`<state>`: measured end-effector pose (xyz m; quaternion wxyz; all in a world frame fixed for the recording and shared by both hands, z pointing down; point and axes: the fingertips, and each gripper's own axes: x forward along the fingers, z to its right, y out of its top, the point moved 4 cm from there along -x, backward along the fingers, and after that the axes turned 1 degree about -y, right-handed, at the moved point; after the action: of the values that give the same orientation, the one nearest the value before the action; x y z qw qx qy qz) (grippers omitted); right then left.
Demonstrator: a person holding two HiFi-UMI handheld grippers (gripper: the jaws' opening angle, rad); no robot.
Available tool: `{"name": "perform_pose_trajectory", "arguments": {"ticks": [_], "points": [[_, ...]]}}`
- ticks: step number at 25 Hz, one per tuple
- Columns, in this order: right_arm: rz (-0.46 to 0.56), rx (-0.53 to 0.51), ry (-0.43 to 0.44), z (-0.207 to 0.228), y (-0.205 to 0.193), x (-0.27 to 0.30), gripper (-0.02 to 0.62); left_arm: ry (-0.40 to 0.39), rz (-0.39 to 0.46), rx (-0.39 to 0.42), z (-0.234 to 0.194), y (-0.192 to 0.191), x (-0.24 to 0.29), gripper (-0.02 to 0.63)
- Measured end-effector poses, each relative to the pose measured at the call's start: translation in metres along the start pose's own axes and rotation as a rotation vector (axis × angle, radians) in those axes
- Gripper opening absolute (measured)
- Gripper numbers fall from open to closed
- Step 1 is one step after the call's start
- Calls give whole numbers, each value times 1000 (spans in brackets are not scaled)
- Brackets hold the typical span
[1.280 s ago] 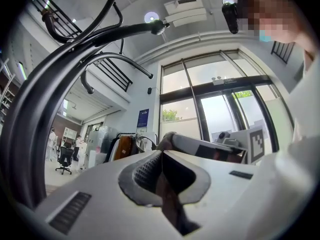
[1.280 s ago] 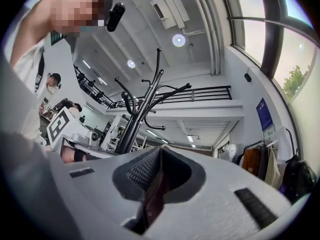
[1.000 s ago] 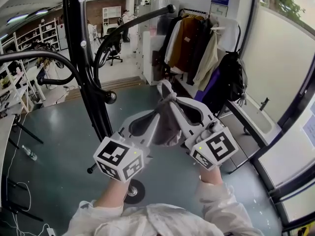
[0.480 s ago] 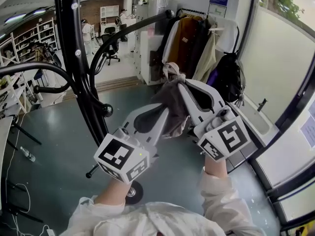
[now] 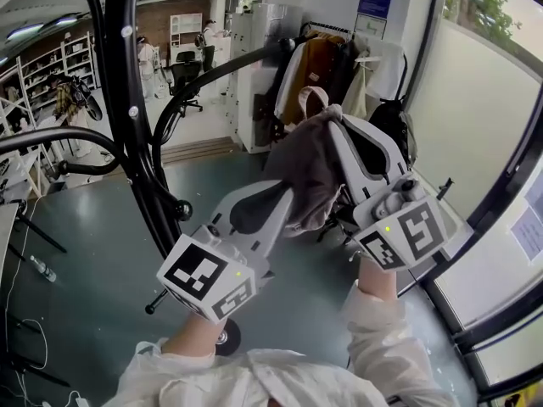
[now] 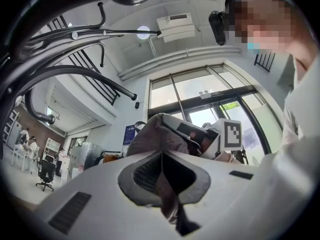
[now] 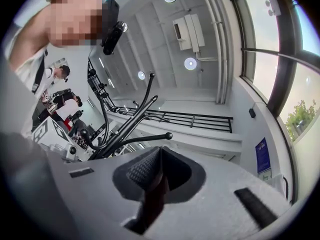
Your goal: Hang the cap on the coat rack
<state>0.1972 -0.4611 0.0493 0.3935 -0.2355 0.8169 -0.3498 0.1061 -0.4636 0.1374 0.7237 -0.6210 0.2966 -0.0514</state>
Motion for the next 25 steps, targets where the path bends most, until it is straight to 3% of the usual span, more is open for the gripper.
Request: {"name": "perform_pose_trajectory", "arguments": {"ticks": [17, 25], "points": [[162, -57, 25, 20, 65, 24, 15, -37, 25, -2, 11, 21, 14, 17], [223, -27, 66, 19, 74, 22, 15, -28, 14, -9, 13, 19, 11, 17]]}}
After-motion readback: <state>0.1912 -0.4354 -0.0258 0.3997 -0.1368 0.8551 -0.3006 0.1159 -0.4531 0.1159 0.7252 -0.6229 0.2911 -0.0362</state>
